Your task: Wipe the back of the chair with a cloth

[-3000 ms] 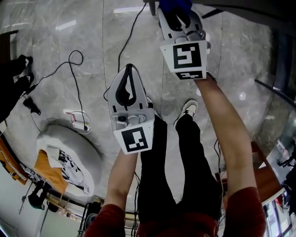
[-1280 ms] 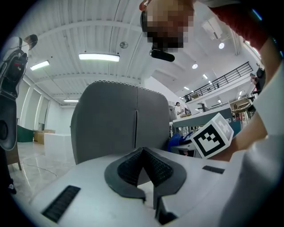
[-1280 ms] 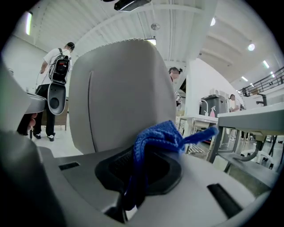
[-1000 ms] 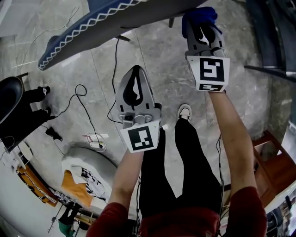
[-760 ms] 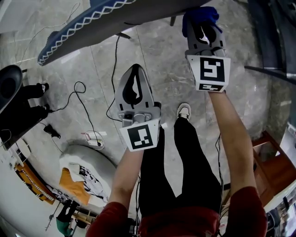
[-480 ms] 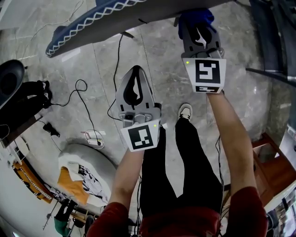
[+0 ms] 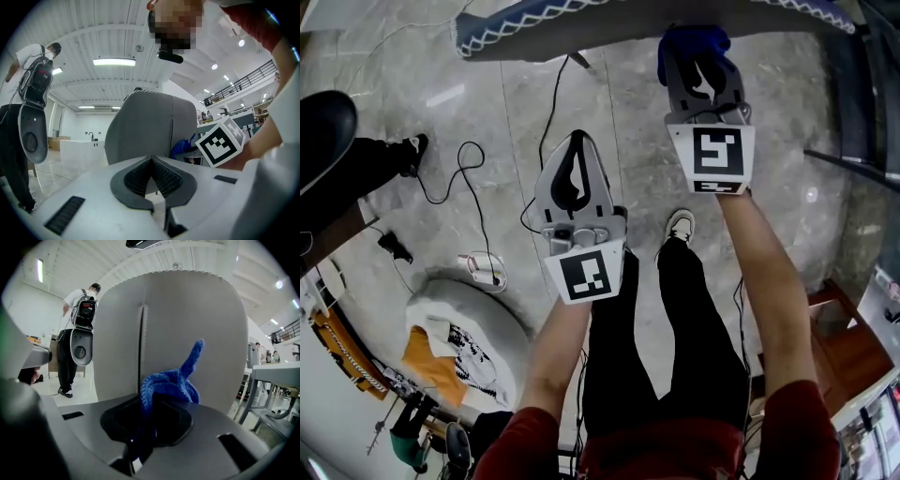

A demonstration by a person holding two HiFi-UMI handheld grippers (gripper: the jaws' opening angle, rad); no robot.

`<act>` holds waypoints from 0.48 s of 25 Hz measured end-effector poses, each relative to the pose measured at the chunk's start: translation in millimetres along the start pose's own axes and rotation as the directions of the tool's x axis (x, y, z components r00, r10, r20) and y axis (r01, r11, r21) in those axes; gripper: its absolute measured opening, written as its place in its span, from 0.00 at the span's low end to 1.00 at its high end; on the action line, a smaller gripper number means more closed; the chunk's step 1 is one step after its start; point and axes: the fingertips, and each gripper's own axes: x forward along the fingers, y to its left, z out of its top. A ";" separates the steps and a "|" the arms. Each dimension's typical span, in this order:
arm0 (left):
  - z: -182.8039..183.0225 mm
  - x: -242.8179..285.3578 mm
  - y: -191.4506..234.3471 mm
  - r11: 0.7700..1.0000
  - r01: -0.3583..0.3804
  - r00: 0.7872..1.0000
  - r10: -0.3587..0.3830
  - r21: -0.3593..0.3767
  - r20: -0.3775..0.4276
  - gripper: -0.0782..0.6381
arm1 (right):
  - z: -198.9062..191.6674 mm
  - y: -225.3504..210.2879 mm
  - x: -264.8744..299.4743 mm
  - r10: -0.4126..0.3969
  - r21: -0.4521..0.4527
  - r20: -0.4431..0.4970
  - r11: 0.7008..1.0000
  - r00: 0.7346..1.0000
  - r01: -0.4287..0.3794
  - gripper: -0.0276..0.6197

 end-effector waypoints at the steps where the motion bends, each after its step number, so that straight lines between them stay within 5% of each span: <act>1: -0.6 -2.5 3.8 1.000 -0.006 1.000 0.006 -0.001 -0.001 0.13 | 2.0 6.4 1.4 0.008 0.000 0.001 1.000 1.000 -0.008 0.13; 12: -8.6 -30.1 56.5 0.998 -0.062 0.998 0.062 -0.022 -0.007 0.13 | 14.7 59.5 13.9 0.006 0.053 -0.013 0.999 1.000 -0.005 0.13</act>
